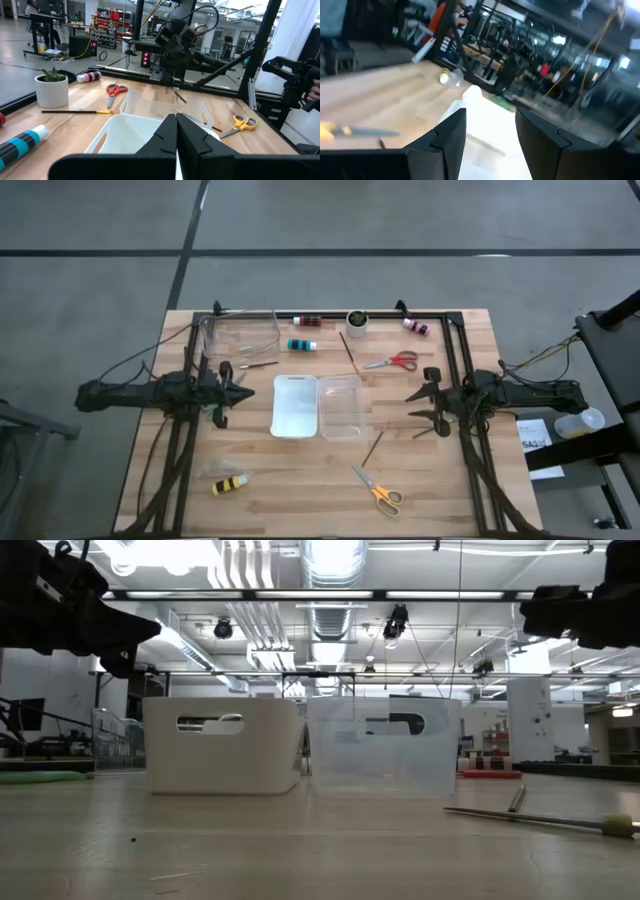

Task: Pick & Place Paint Supplies
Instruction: Put the blue paint bottle into the white bin

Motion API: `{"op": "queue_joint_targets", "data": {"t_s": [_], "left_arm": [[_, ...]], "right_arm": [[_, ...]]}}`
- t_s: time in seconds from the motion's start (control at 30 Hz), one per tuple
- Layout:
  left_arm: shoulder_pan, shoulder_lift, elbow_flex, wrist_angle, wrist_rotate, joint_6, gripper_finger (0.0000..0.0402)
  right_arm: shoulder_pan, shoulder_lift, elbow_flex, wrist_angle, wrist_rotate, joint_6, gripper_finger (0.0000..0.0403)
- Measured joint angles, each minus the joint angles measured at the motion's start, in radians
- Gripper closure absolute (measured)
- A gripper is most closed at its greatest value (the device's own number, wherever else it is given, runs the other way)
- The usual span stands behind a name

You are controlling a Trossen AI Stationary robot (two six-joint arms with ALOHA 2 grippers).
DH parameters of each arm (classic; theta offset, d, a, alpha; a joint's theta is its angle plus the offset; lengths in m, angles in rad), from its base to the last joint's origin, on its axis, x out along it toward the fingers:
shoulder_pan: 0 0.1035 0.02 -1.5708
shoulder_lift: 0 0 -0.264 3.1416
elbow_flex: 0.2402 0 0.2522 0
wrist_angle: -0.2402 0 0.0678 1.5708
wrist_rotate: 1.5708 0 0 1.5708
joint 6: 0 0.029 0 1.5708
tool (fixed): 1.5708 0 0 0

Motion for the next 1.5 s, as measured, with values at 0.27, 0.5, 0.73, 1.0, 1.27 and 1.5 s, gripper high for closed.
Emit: {"op": "queue_joint_targets", "data": {"t_s": [0.27,0.5,0.73,1.0,1.27,1.5], "left_arm": [[0.000,0.000,0.000,0.000,0.000,0.000,0.0400],[0.000,0.000,0.000,0.000,0.000,0.000,0.0400],[0.000,0.000,0.000,0.000,0.000,0.000,0.0400],[0.000,0.000,0.000,0.000,0.000,0.000,0.0400],[0.000,0.000,0.000,0.000,0.000,0.000,0.0400],[0.000,0.000,0.000,0.000,0.000,0.000,0.0400]], "right_arm": [[0.000,0.000,0.000,-0.001,-0.001,0.410,0.0236],[0.000,0.000,0.000,0.006,0.022,0.682,0.0236],[0.000,0.001,0.000,0.042,0.080,0.815,0.0236],[-0.001,0.002,0.000,0.083,0.329,0.805,0.0236],[0.000,0.024,0.063,0.114,0.349,0.723,0.0236],[0.000,0.197,0.284,-0.011,0.349,0.571,0.0236]]}}
